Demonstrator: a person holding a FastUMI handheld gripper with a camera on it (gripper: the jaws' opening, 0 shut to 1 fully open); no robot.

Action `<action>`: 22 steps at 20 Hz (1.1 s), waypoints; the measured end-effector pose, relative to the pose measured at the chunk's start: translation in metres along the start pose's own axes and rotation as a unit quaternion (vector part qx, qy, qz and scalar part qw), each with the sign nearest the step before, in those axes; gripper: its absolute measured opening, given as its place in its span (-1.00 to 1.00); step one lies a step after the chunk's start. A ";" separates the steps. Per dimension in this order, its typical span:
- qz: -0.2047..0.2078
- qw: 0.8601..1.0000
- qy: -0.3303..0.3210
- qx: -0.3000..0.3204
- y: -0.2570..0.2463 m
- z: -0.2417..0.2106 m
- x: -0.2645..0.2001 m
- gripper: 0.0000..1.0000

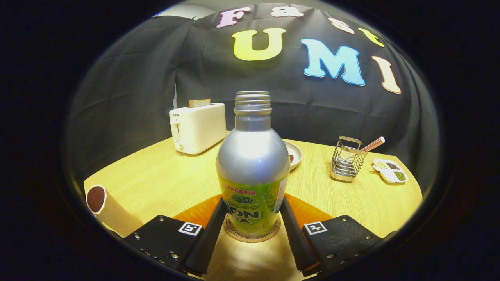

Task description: Take the bottle from table, then pour the juice into the cup, finally place the bottle on the coaster

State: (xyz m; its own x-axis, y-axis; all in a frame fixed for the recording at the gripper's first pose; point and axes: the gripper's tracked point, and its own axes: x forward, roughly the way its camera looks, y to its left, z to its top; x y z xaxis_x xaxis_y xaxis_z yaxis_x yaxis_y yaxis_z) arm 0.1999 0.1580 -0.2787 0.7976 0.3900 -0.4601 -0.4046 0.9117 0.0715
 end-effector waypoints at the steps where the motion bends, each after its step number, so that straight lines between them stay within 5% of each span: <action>1: -0.002 1.000 0.002 0.005 -0.001 0.000 0.000 0.60; 5: -0.011 1.000 0.000 0.020 -0.005 0.006 -0.006 0.99; 11: -0.007 1.000 -0.006 0.018 -0.008 0.023 -0.034 0.99; 22: -0.035 0.994 -0.097 0.024 -0.013 0.111 -0.171 0.98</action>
State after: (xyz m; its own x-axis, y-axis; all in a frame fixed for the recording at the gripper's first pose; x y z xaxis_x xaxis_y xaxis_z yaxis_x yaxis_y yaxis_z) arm 0.1181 0.0941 -0.1026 0.8967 0.3378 -0.2861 -0.3259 0.9411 0.0897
